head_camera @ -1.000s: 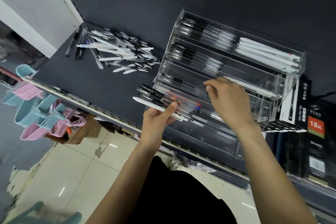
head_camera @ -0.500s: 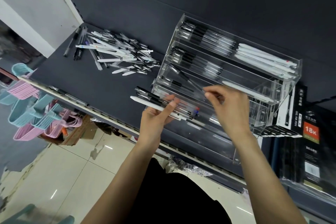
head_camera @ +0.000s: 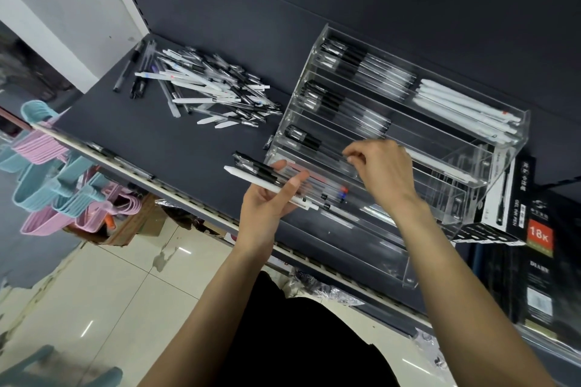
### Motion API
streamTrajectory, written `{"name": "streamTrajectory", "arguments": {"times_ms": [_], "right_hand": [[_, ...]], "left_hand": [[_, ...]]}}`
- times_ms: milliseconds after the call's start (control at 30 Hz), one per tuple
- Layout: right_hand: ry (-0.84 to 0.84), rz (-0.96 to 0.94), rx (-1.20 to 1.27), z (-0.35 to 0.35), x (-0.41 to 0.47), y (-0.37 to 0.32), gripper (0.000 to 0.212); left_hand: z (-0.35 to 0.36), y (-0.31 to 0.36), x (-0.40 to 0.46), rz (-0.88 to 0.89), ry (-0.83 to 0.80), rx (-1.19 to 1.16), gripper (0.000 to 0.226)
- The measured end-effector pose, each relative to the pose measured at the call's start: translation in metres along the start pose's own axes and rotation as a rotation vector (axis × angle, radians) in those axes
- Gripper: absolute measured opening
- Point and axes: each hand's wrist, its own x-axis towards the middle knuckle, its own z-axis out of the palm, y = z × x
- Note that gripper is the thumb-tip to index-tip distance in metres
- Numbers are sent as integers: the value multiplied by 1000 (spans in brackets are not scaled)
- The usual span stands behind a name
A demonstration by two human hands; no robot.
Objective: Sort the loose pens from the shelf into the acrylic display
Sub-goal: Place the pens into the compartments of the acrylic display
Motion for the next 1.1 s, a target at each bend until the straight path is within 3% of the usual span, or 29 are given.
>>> {"name": "streamTrajectory", "arguments": {"times_ms": [100, 200, 333, 500, 567, 667, 733, 867, 1100], "right_hand": [[25, -2, -4, -3, -5, -3, 19], [103, 13, 220, -14, -23, -19, 17], [-69, 80, 555, -23, -43, -45, 15], [-97, 157, 651, -24, -41, -38, 20], [40, 169, 607, -24, -41, -30, 19], [270, 112, 355, -17, -41, -8, 15], [325, 52, 192, -9, -39, 6, 13], [299, -48, -29, 4, -27, 17, 12], [103, -106, -355, 10, -7, 6, 29]], "left_hand": [[2, 1, 2, 15, -7, 7, 31], [5, 3, 3, 34, -32, 71, 29], [12, 4, 5, 49, -44, 26, 42], [20, 5, 7, 53, -96, -22, 51], [22, 5, 8, 50, -117, -11, 49], [23, 7, 10, 50, -100, -1, 42], [22, 8, 10, 64, -67, -1, 38], [16, 7, 9, 84, -7, -19, 34], [8, 5, 10, 90, 37, -54, 29]]}}
